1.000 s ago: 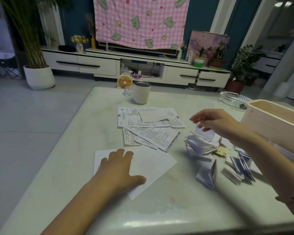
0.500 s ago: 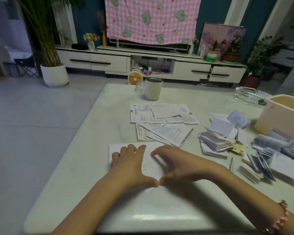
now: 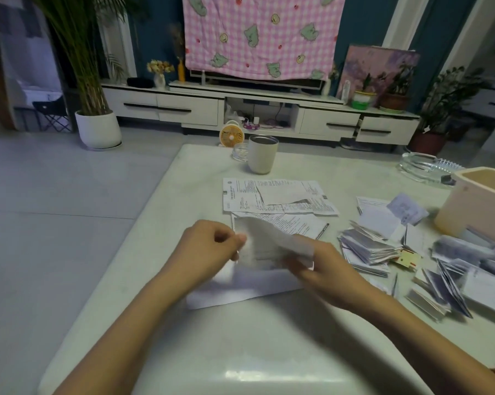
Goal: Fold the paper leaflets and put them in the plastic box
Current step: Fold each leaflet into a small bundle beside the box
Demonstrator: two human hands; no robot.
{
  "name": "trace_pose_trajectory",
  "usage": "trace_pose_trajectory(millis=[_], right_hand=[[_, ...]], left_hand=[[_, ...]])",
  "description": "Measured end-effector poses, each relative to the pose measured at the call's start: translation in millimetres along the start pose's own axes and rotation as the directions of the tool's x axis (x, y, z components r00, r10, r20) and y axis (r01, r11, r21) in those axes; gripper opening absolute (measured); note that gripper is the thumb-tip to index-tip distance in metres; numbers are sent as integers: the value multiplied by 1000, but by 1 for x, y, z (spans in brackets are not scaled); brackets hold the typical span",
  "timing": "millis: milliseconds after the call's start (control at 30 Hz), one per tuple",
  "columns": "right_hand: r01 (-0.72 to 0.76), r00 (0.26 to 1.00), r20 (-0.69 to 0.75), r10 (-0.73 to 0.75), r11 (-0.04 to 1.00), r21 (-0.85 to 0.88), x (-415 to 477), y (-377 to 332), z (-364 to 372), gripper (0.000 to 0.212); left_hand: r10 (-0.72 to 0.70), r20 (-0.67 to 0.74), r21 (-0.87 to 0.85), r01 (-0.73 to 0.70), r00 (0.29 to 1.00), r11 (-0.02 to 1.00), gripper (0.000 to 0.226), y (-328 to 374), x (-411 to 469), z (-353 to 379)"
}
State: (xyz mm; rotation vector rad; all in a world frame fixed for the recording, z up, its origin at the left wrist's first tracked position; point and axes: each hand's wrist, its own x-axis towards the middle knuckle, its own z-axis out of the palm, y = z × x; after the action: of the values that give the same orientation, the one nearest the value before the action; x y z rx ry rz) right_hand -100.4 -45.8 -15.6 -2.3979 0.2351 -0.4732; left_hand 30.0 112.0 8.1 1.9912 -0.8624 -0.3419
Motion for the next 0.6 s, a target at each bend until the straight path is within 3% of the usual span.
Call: trace_pose_trajectory(millis=[100,200,300,433,533,600], right_hand=[[-90,990,-84,112,968,233,10,-8,-3,14],[-188,966,-52,252,828,528,19,-16,1,18],[-265,928,-9,372,678,686,30,-14,13,14],[-377,905,199,375,492,785,42,-7,20,24],[-453,882,285,376,511,731,57,2,22,23],[-438,892,256,373,567,698,67,5,21,19]], left_hand=[[-44,-74,-223,26,996,974,29,5,0,-7],[-80,-13,-350,71,997,934,20,8,-1,-5],[-156,17,-372,151,988,916,9,3,3,-1],[-241,-85,-389,190,967,901,11,-5,15,1],[-273,-155,-362,203,949,910,20,-11,28,1],[-340,-138,-433,253,930,865,27,-10,37,4]])
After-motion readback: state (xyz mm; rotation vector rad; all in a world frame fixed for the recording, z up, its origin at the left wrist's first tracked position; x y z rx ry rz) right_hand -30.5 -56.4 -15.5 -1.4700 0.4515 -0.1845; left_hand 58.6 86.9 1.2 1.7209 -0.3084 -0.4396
